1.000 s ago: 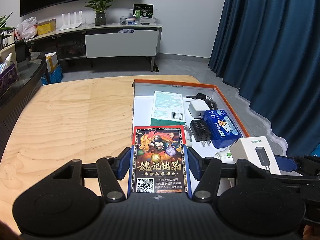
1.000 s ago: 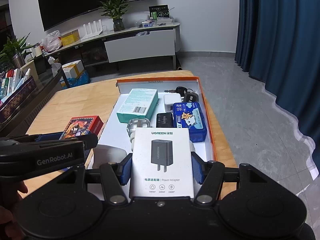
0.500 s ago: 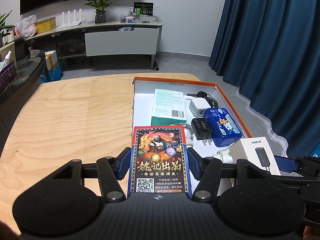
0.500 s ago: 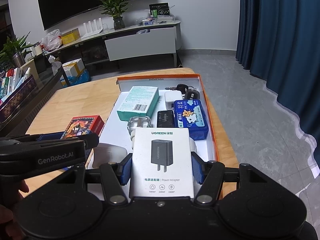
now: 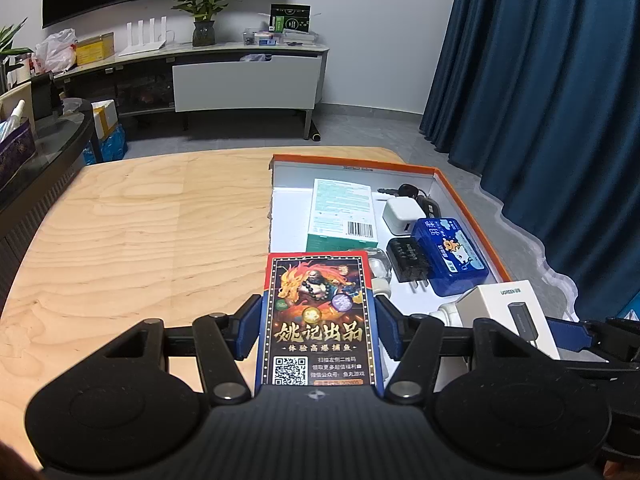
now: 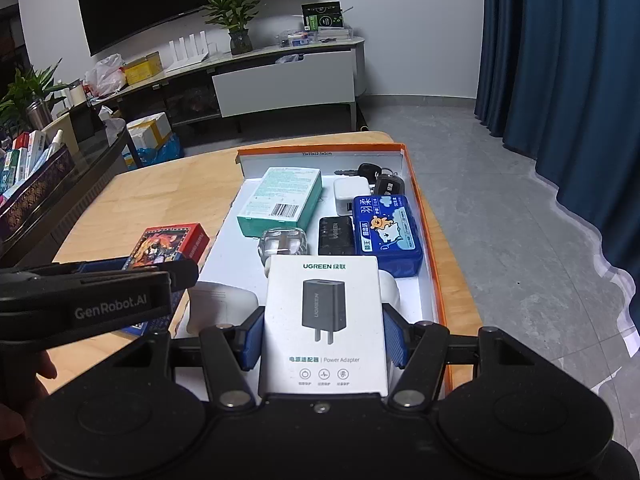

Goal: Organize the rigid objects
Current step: 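Hold the red card box and UGREEN box above the white box with both tools, then lower the red card box and UGREEN box into the box, opening both tools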

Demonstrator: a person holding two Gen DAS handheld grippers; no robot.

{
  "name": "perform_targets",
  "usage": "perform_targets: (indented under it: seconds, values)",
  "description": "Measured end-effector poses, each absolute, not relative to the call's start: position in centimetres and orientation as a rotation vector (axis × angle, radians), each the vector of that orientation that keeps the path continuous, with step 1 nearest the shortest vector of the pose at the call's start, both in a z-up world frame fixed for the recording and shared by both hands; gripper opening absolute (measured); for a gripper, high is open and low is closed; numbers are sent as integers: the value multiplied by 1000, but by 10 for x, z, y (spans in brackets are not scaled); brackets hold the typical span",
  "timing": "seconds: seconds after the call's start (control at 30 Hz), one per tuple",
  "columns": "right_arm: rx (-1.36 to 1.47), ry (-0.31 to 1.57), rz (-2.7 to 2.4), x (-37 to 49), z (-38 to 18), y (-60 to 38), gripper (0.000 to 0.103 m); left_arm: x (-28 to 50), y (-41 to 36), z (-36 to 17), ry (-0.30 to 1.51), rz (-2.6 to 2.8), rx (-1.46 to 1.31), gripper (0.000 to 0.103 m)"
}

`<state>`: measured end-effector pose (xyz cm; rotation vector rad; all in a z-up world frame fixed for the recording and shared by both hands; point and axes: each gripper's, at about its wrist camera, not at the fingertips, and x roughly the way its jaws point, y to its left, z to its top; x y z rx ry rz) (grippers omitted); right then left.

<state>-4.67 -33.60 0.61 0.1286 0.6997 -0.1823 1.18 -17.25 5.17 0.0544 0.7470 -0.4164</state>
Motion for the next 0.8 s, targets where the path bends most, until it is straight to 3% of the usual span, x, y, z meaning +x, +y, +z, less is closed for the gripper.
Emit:
perform_targets:
  seconds: [0.47,0.6,0.8]
  values:
    - [195,736,-156,-38,-6,-339,71,33,-177,60,720,-425,54,60]
    - [206,736,-134,-37,-7,-337,78,43,-188,63,719,-449,54,60]
    - [222,667,-210,-51,9,-356,78,54,-211,58,747,-507,56,60]
